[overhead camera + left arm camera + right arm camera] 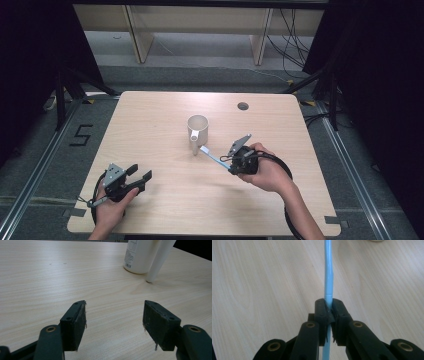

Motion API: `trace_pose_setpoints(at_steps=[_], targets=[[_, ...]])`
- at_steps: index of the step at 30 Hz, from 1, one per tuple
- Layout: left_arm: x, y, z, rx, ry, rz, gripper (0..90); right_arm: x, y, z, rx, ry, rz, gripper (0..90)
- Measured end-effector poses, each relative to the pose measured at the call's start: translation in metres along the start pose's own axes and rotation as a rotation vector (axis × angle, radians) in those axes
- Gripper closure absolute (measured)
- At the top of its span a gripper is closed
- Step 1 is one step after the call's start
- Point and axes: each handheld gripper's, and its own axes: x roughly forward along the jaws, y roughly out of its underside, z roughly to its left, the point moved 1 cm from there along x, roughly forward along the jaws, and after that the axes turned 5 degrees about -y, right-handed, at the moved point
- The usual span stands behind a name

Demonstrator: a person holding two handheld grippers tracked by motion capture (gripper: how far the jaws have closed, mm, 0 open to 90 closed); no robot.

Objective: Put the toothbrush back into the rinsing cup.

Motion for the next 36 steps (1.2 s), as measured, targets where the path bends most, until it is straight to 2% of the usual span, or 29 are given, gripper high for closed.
trace_pose_setpoints(at_steps=[13,14,21,23,24,27,30,31,32,33,36], targets=[[-0.0002,0.0001,0.0001,-0.002,0.000,-0.002,34.8,-0.0016,-0.0015,-0.0011,-0.004,0.021,-0.060,84.4],[-0.0002,0.0000,0.0000,-0.002,0.000,-0.002,34.8,-0.0020,-0.0012,-0.0004,0.014,0.019,-0.059,84.4],[0.0000,0.0000,0.0000,0.000,0.000,-0.001,34.8,-0.0044,-0.0003,-0.0010,0.018,0.033,-0.107,84.4],[-0.0001,0.0000,0.0000,0.000,0.000,0.000,34.9,-0.0050,-0.0005,-0.0005,0.038,0.012,-0.105,84.4],[-0.0001,0.0000,0.0000,0.000,0.000,0.000,34.9,-0.0052,-0.0007,-0.0006,0.027,0.031,-0.119,84.4],[-0.0001,0.0000,0.0000,-0.001,0.000,-0.001,34.8,-0.0058,-0.0019,-0.0021,0.004,0.043,-0.139,84.4],[-0.0002,0.0001,0.0000,-0.003,0.000,-0.002,34.8,-0.0065,-0.0024,-0.0022,0.009,0.042,-0.147,84.4],[-0.0002,0.0001,0.0001,-0.003,0.000,-0.002,34.8,-0.0068,-0.0023,-0.0009,0.031,0.039,-0.144,84.4],[0.0001,0.0001,0.0000,-0.003,0.002,-0.004,34.9,-0.0060,-0.0027,-0.0026,0.007,0.049,-0.161,84.5],[-0.0002,0.0000,0.0000,-0.001,0.000,-0.001,34.8,-0.0070,-0.0027,-0.0019,0.021,0.047,-0.163,84.4],[-0.0002,0.0000,-0.0001,0.000,0.000,-0.002,34.9,-0.0069,-0.0030,-0.0032,0.011,0.066,-0.190,84.4]])
